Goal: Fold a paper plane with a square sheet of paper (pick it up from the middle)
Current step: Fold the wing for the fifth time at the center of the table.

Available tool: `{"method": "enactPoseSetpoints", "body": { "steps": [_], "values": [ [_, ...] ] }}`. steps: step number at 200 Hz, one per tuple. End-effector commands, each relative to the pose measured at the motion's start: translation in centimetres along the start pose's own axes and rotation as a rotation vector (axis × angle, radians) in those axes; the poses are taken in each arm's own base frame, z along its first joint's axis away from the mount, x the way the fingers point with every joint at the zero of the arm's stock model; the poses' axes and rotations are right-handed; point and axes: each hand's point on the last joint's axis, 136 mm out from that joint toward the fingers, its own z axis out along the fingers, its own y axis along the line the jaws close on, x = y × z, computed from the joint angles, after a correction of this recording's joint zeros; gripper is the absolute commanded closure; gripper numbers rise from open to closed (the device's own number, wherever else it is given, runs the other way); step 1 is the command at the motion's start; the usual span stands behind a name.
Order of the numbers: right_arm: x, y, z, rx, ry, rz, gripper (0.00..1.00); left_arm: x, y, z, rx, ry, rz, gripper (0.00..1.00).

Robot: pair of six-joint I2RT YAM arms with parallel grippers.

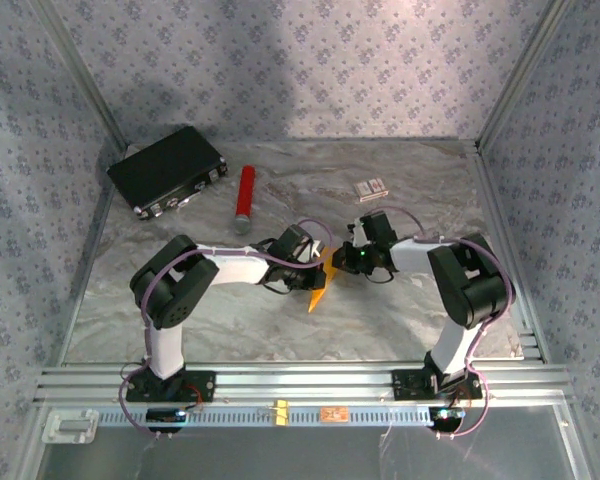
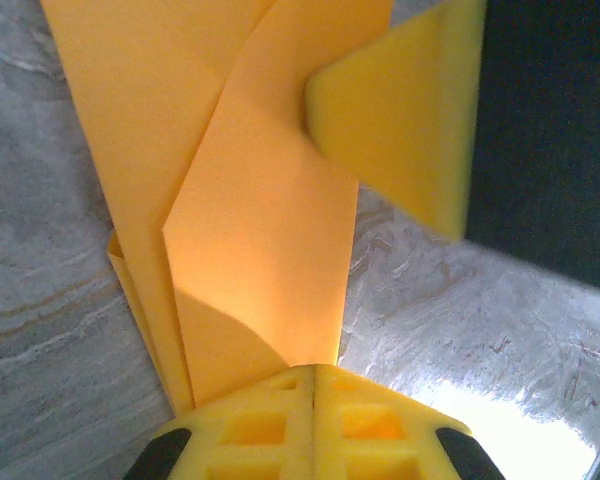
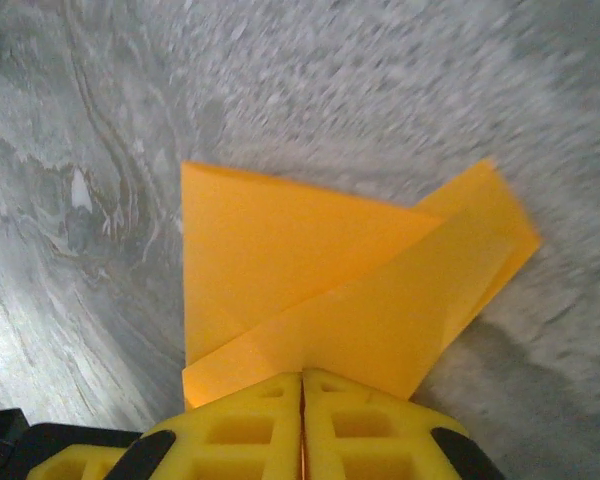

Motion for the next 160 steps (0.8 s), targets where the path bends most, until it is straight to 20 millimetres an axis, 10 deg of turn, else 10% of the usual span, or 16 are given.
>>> {"method": "enactPoseSetpoints", "body": {
  "steps": [1, 88, 160],
  "values": [
    [-3.2, -3.1, -0.6, 0.091, -0.086, 0.018, 0.90, 4.1, 3.4, 0.5, -0.107, 0.132, -0.048, 1.00],
    [-6.5, -1.7, -4.0, 0.087, -0.167, -0.003, 0.89, 3.9, 3.1, 0.4, -0.098, 0.127, -0.046, 1.00],
    [-1.1, 3.4, -2.7, -0.103, -0.051, -0.028, 0.89, 3.1, 2.4, 0.1, -0.084, 0.103, -0.042, 1.00]
  ]
}}
